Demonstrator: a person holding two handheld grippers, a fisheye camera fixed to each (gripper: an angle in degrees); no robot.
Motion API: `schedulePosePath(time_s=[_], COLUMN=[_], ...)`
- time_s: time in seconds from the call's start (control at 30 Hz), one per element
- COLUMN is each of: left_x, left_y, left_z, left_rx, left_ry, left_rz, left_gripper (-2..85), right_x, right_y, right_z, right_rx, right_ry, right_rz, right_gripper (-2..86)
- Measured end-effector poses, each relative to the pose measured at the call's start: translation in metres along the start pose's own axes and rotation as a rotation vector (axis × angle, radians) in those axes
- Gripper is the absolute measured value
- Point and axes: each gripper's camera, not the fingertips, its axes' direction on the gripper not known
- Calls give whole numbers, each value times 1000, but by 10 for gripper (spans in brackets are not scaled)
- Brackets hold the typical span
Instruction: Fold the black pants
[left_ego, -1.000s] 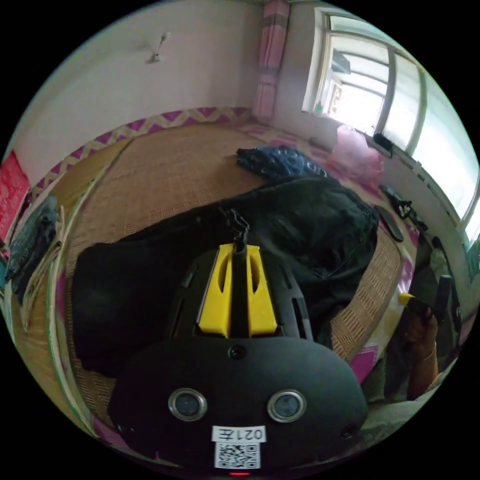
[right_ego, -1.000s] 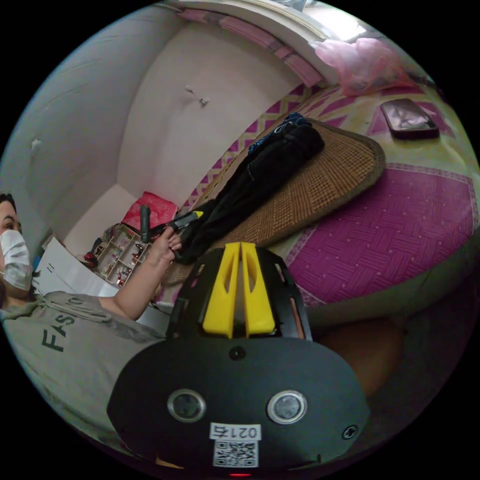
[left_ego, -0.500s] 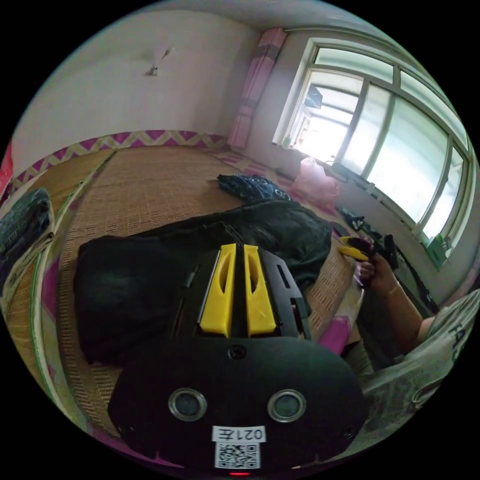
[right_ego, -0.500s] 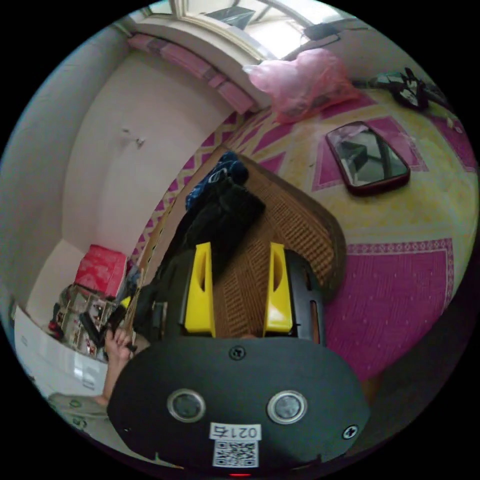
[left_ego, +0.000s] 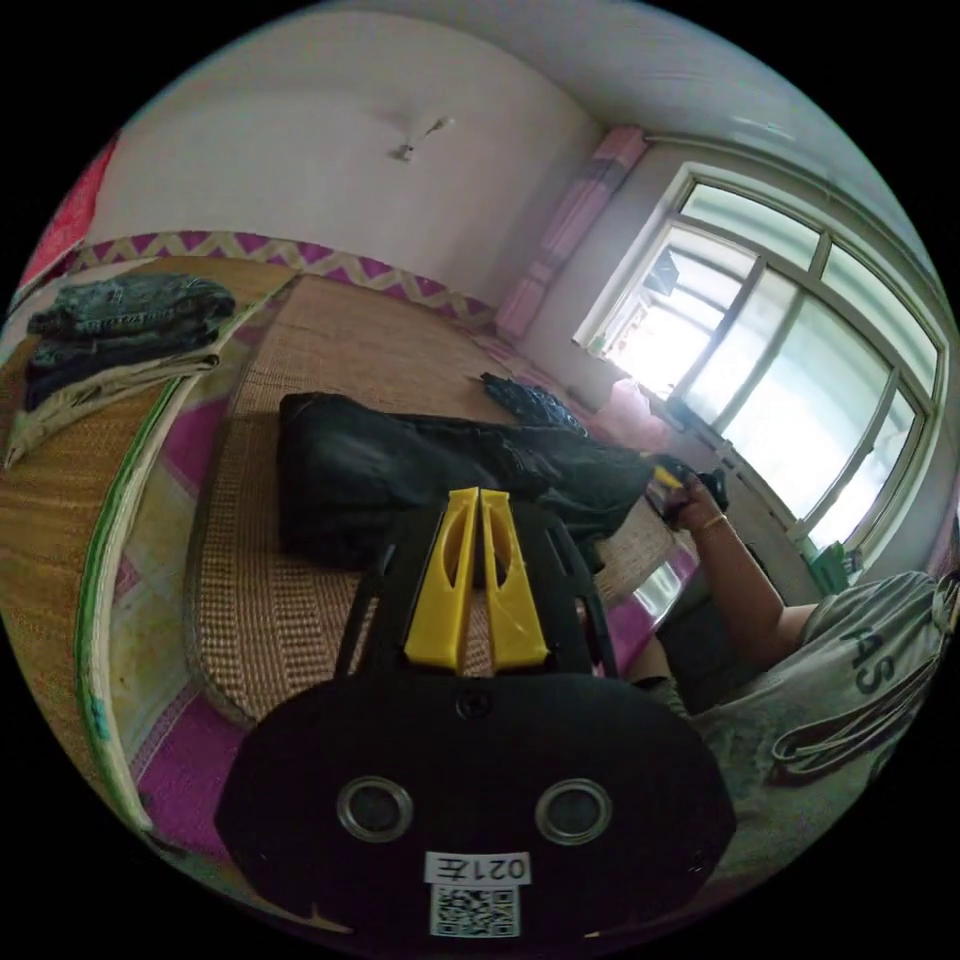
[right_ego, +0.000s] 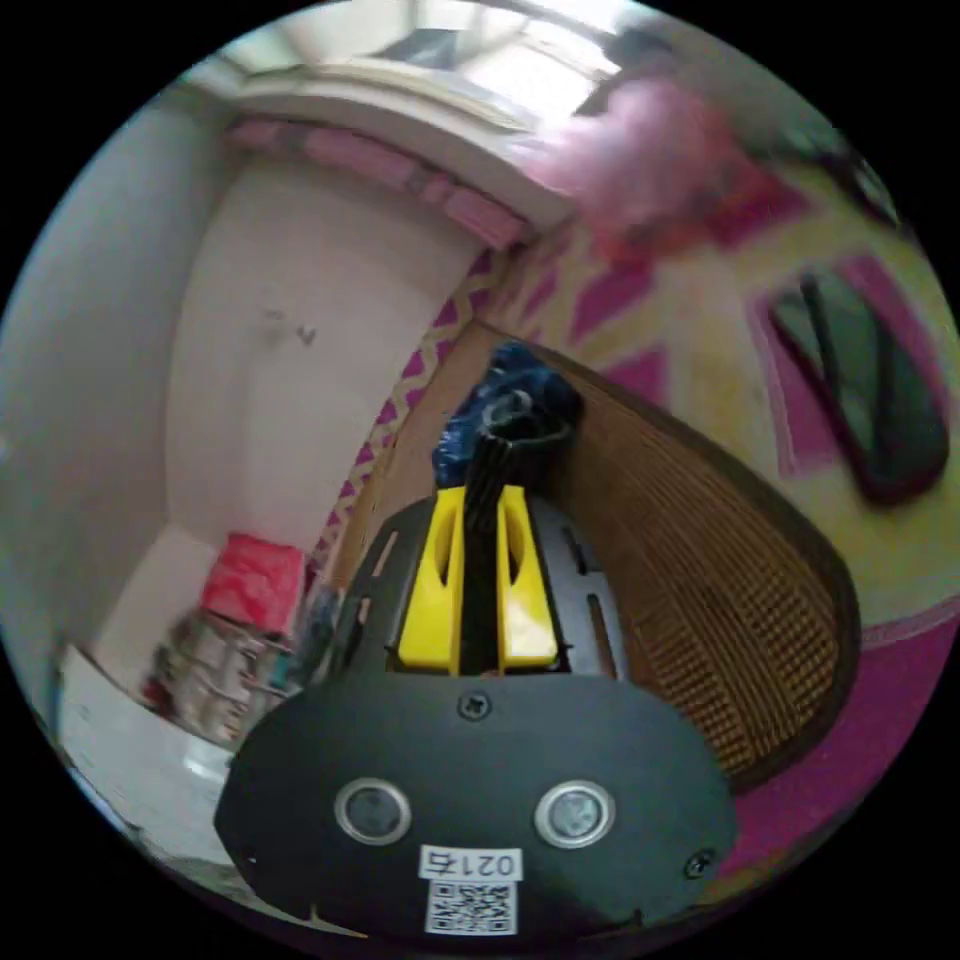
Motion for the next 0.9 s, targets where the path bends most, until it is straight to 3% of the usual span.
schedulePosePath(time_s=[0.17, 0.37, 0.43, 0.53, 0.67, 0.73, 0.8, 0.9], left_x=[-26, -49, -55, -64, -78, -86, -93, -100], left_y=[19, 31, 34, 41, 50, 50, 47, 41], left_z=[-28, -40, -42, -51, -63, -62, -58, -51], left_rx=[40, -14, -31, -58, -64, -62, -62, -63], left_ry=[-20, -37, -46, -70, -150, -138, -117, -108], left_rz=[-39, -79, -93, -90, -83, -97, -111, -117], left_gripper=[-10, -8, -8, -8, -9, -9, -10, -10], right_x=[-239, -394, -407, -400, -424, -435, -443, -435], right_y=[72, 244, 293, 339, 321, 325, 339, 370], right_z=[38, 149, 205, 288, 257, 255, 268, 315], right_rx=[-52, -88, -176, -469, -235, -214, -233, -423], right_ry=[126, 102, 138, 207, 170, 136, 129, 124], right_rz=[-674, -1117, -1197, -1203, -1124, -1140, -1189, -1243], right_gripper=[57, 57, 58, 57, 57, 56, 56, 56])
